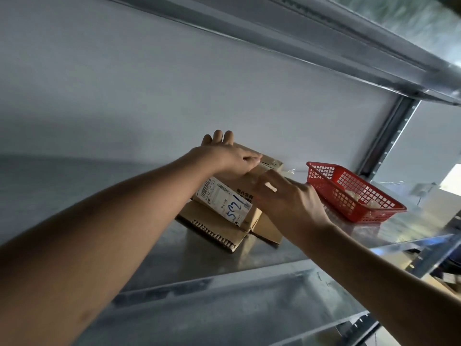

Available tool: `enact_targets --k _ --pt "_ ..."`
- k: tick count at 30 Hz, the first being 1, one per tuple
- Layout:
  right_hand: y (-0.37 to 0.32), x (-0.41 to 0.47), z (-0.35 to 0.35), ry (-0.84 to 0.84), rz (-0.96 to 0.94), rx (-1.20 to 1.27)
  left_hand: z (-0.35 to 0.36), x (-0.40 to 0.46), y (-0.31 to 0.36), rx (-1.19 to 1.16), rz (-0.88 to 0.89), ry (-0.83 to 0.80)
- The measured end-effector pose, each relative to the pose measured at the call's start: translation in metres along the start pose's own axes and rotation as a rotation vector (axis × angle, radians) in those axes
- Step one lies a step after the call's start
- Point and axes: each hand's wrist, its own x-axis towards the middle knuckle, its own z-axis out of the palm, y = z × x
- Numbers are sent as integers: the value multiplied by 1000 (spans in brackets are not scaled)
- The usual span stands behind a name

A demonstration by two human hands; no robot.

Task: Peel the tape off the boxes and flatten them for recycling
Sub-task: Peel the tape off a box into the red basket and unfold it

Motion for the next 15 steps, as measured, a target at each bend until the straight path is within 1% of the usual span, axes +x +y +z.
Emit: enact_targets --k 3,7,12,15 --pt "-6 -2 3 86 -61 -60 1 -2 -1 -5 16 5" --pt "-11 -1 6 139 -55 -89 3 -1 -1 3 23 16" --pt "-8 0 7 69 3 -61 6 0 -1 9 8 18" --pt "-3 0 4 -1 102 102 7 -1 -1 -14 6 17"
